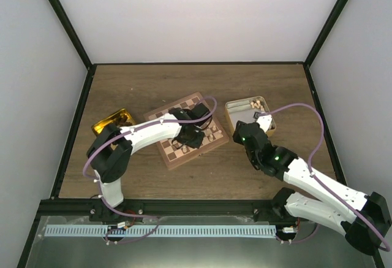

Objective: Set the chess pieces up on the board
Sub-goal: Place the chess piece on the chessboard, then pick up the chess piece from the storage box.

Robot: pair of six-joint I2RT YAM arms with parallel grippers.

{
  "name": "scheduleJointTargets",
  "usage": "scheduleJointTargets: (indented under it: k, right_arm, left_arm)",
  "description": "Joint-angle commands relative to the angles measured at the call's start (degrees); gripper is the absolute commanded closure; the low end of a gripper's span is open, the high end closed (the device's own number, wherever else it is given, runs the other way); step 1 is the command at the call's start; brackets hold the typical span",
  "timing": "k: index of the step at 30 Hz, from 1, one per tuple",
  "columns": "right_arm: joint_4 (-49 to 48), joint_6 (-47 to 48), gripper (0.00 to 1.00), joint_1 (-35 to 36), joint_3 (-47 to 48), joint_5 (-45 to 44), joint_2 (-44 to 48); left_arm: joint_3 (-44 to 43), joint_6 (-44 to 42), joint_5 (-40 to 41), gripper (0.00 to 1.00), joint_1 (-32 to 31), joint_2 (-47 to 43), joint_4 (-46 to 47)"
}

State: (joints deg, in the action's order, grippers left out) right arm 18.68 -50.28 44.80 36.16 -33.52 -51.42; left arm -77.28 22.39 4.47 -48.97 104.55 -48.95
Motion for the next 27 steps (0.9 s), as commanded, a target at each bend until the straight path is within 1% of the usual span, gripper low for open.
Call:
scheduleJointTargets:
  k: [1, 3, 4, 6, 9, 12, 15, 18, 20, 22, 23, 27]
  right_arm:
    - [0.8, -1.1, 0.51, -0.4, -0.5, -1.5, 0.5]
    - [0.8, -1.1, 0.51, -0.4, -0.6, -1.4, 0.6]
    - [0.8, -1.1, 0.51, -0.4, -0.6, -1.5, 0.6]
    - [0.9, -1.1, 0.51, -0.5, -0.5, -1.5, 0.7]
    - [0.9, -1.0, 0.5, -0.5, -0.4, -1.5, 0.9]
    - [0.7, -0.4, 0.5, -0.5, -0.2, -1.0, 0.9]
    - [1.4, 0.0, 0.51, -0.8, 0.8, -0.1, 0.7]
    - [0.8, 1.6, 0.51, -1.9, 1.6, 1.4, 0.5]
    - [-0.1, 3.1, 0.51, -4.2, 2.1, 4.1, 0.0]
    - [-2.0, 6.5, 0.51, -7.8, 2.4, 8.1, -1.5]
    - [-2.6, 7.9, 0.51, -10.1, 3.1, 11.1, -2.9]
    - [-3.8, 13.0, 0.52, -18.9, 6.4, 17.8, -10.1]
  left_arm:
    - [-0.4, -0.4, 0.5, 0.86, -0.3, 1.1, 0.8]
    - [-0.4, -0.5, 0.6, 0.86, -0.3, 1.4, 0.9]
    - [-0.5, -0.5, 0.4, 0.84, -0.3, 1.4, 0.9]
    - [-0.6, -0.6, 0.0, 0.79, -0.3, 1.2, 0.7]
    - [-0.9, -0.5, 0.0, 0.67, -0.3, -0.1, -0.2]
    - [-1.1, -1.2, -1.7, 0.59, -0.3, -2.1, -0.6]
    - [-2.0, -1.3, -4.1, 0.54, -0.2, -4.5, -0.6]
    - [-2.2, -1.0, -5.4, 0.54, 0.6, -7.5, 0.8]
    - [-1.8, -0.4, -4.3, 0.53, 1.5, -9.4, 1.9]
    - [-0.5, 0.4, -2.2, 0.54, 2.8, -11.5, 3.3]
    - [0.4, 0.9, -1.2, 0.54, 3.5, -12.6, 4.2]
    - [5.2, 3.1, -0.1, 0.52, 7.2, -18.8, 9.1]
